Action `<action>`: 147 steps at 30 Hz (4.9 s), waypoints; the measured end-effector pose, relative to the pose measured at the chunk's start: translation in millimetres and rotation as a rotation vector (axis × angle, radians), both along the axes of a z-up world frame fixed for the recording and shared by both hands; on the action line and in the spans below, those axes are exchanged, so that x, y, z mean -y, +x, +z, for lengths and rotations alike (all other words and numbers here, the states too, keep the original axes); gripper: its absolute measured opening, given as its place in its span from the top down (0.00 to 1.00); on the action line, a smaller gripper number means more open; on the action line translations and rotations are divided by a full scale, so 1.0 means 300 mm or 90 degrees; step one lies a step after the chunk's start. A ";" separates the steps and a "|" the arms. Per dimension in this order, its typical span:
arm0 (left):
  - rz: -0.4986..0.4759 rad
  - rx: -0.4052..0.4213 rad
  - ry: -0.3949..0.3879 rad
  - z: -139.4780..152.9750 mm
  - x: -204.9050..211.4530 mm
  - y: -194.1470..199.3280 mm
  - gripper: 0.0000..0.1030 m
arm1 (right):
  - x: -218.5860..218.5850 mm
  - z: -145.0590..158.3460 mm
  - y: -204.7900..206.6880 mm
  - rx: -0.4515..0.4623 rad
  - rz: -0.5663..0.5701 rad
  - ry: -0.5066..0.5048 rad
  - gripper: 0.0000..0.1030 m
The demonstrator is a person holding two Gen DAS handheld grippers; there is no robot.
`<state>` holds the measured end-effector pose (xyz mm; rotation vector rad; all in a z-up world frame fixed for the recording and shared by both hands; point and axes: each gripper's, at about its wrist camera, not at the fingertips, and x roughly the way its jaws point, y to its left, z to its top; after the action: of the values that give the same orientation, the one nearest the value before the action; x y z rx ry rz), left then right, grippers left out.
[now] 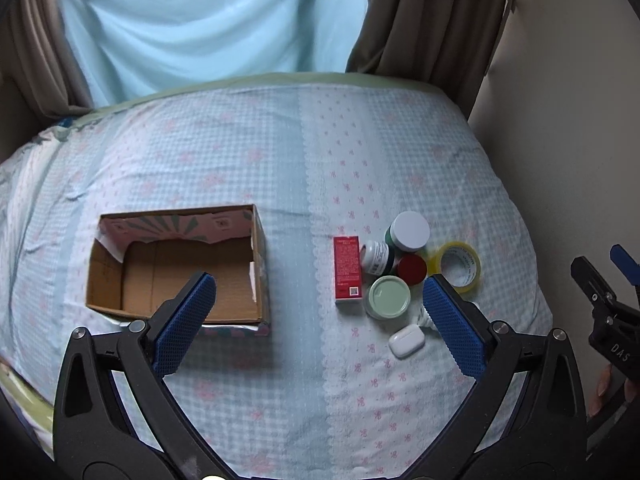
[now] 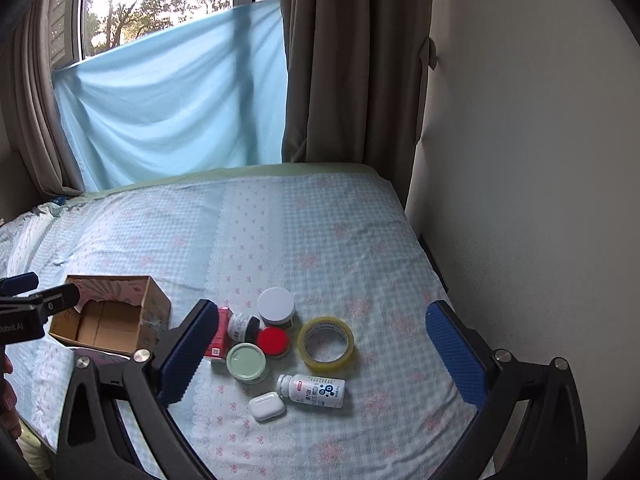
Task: Organize rigid objects
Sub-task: 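Move both tools down toward the items beside the cardboard box, then grasp the red carton with the left tool while the right tool grasps the yellow tape roll, then carry the red carton with the left tool while the right tool carries the tape into the box, then open the left tool releasing the carton while the right tool releases the tape in the box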
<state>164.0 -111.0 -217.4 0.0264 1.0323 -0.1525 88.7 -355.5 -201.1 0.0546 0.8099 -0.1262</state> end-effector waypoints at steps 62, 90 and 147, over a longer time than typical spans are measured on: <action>-0.109 -0.250 0.010 -0.655 0.157 0.404 0.60 | 0.050 -0.655 0.361 -0.139 0.059 -0.039 0.07; -0.074 -0.099 -0.081 0.122 -0.772 0.123 0.60 | -0.828 0.155 0.288 -0.058 0.116 0.038 0.07; -0.080 -0.241 0.035 -0.596 -1.002 0.446 0.00 | -1.353 -0.599 0.643 -0.268 0.382 0.004 0.00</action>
<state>297.8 189.5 -396.0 0.1156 1.4139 -0.2505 281.7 50.6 -380.7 -0.2154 1.2140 0.4456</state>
